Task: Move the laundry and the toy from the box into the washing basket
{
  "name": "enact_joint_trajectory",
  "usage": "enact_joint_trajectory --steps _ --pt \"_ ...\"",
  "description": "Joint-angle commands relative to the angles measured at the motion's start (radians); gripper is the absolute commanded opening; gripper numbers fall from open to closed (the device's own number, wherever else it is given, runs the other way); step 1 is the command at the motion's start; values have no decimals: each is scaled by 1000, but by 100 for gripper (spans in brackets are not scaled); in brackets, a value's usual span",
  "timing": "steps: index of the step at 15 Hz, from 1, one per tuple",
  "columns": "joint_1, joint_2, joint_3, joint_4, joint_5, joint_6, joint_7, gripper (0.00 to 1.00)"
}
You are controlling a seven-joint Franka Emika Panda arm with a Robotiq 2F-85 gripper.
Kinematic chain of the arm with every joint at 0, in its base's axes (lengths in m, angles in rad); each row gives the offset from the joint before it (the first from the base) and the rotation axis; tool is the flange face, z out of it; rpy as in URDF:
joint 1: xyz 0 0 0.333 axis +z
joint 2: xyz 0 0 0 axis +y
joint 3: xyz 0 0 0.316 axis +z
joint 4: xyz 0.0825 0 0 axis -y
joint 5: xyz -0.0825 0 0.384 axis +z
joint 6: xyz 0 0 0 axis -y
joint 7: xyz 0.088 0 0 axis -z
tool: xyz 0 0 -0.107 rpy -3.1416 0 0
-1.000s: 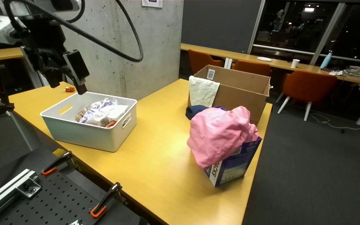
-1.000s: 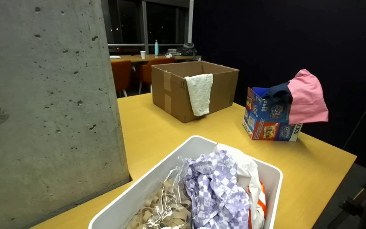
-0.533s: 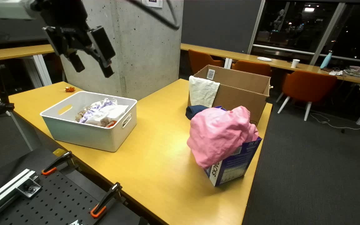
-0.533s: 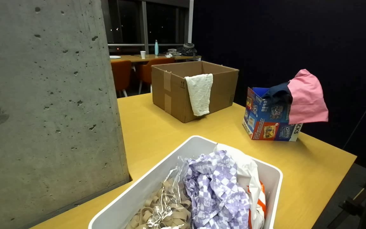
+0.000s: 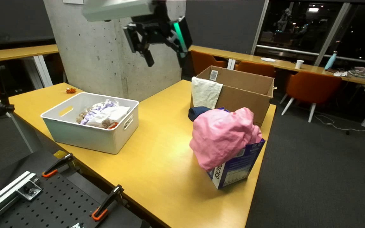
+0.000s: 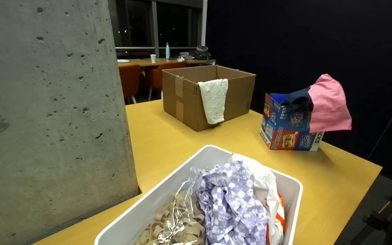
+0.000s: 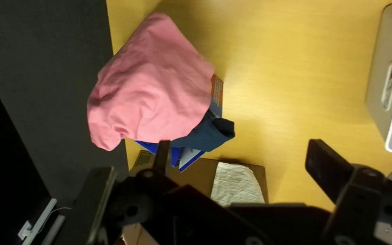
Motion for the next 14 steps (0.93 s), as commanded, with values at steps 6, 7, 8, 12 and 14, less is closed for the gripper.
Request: enact_joint_trajectory --steps 6,7,8,12,14 --pt "-89 453 -35 347 316 52 -245 100" --pt "-113 491 -20 381 344 42 -261 100" --pt "-137 538 -5 419 369 30 -267 100" --pt "-231 697 52 547 391 2 -250 100" --pt "-273 769 77 617 380 -31 -236 100"
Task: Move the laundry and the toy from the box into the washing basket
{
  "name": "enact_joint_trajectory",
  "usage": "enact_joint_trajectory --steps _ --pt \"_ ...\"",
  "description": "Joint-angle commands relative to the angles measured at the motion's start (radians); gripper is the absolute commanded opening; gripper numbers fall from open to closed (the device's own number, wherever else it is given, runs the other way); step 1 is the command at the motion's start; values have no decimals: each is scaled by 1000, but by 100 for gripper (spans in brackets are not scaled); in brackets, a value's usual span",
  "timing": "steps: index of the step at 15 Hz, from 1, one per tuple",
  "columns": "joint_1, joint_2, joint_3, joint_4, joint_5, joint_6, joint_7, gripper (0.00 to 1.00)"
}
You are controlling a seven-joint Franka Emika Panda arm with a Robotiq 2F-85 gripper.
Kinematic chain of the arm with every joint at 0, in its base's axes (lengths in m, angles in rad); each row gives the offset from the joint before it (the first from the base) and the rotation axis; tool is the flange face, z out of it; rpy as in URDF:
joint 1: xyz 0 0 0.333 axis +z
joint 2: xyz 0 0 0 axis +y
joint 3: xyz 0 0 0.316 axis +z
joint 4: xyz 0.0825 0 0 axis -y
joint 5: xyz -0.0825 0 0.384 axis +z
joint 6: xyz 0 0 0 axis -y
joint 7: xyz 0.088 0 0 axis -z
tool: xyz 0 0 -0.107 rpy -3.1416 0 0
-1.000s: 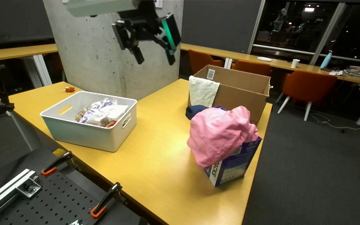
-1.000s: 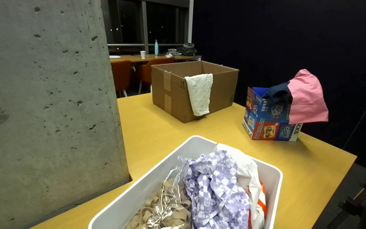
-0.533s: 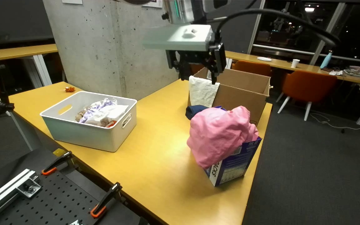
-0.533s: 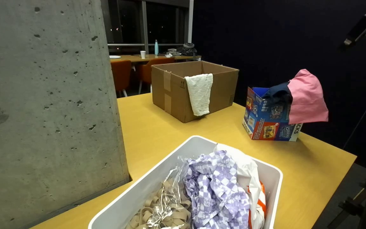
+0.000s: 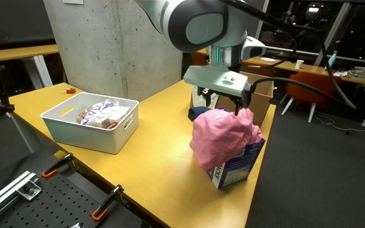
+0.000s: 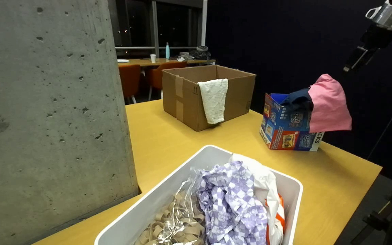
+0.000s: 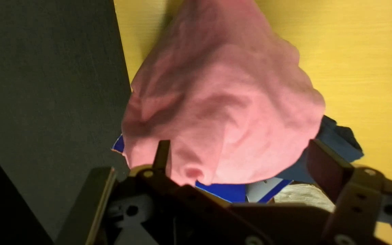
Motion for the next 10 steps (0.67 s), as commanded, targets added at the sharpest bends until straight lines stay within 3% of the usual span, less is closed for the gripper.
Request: enact_joint_trajectory --steps 1,10 --pt "-89 138 59 166 5 -81 10 100" --pt "-130 342 138 433 -36 -166 45 100"
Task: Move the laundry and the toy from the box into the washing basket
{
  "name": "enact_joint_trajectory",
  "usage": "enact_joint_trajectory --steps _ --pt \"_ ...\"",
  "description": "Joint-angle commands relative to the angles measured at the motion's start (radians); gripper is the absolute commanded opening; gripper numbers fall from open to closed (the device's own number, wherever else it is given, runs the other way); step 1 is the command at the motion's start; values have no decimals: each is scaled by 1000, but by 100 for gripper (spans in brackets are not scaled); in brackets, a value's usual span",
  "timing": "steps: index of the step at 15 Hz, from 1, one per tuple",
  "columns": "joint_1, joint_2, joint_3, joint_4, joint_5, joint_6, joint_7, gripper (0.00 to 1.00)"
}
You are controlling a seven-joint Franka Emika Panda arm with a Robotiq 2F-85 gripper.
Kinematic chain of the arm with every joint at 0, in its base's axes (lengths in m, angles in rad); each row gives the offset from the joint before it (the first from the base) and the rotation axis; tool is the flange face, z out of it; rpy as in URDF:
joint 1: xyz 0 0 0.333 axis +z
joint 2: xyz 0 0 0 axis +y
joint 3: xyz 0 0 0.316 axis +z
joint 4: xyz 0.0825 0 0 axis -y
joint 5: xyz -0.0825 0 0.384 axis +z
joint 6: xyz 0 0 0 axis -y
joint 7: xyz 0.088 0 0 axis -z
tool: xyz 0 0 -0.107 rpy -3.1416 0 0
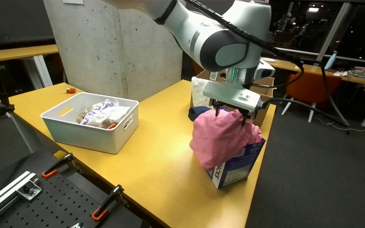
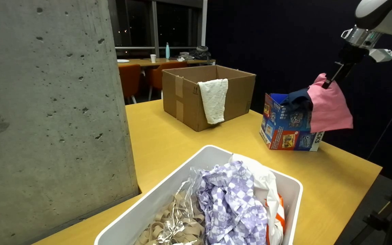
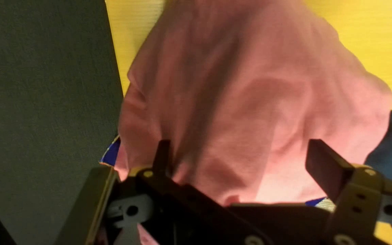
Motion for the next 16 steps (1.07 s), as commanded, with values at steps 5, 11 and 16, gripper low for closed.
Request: enact_joint_trajectory --steps 5,11,16 --pt "-28 159 45 230 -66 -127 47 100" --pt "-33 178 52 278 -81 -157 53 58" --pt "-3 116 23 232 -63 -142 48 19"
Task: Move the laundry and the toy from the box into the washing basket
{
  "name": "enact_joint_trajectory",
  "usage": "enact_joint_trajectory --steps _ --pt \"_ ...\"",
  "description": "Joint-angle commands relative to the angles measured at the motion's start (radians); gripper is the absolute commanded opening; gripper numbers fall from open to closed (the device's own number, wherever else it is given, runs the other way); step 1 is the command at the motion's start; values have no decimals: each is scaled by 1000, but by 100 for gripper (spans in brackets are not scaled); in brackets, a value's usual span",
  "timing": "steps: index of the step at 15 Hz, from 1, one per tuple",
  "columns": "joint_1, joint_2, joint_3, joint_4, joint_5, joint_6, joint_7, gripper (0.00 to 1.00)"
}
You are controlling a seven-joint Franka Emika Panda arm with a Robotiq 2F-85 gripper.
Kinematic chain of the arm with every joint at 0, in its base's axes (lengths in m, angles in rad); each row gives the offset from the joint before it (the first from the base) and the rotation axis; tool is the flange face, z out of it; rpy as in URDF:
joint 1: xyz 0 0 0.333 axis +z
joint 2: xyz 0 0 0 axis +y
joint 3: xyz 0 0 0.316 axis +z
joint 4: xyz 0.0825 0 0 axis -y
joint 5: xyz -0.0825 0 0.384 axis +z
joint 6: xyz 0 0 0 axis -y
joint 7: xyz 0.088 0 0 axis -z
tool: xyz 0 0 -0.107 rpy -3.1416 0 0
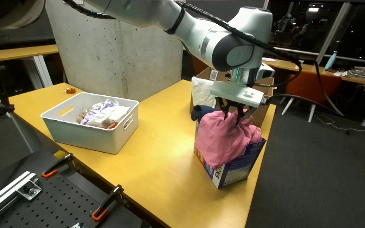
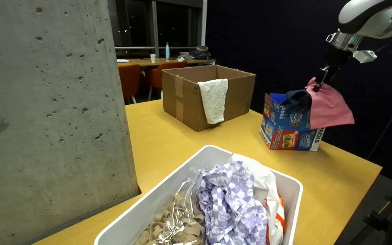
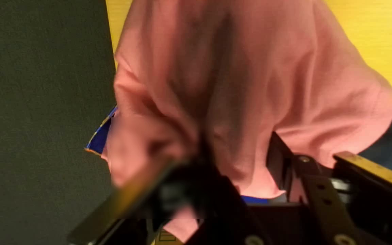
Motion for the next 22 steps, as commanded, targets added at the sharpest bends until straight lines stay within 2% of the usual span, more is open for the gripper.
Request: enact_joint_trajectory --steps 1,2,3,9,14,15,19,22 --pt "7 -49 -4 -19 -4 -16 8 12" --pt "8 -60 -4 -23 -3 -19 9 4" --pt "9 -67 -3 -25 -3 -20 10 1" --pt "30 -170 -9 -88 -11 -13 30 1" --pt "107 -409 -5 -303 -51 21 46 1" --pt "112 -456 13 -339 -77 20 65 1" --pt "205 -648 21 -506 -162 36 136 1" --pt "262 -755 33 -589 -216 25 194 1"
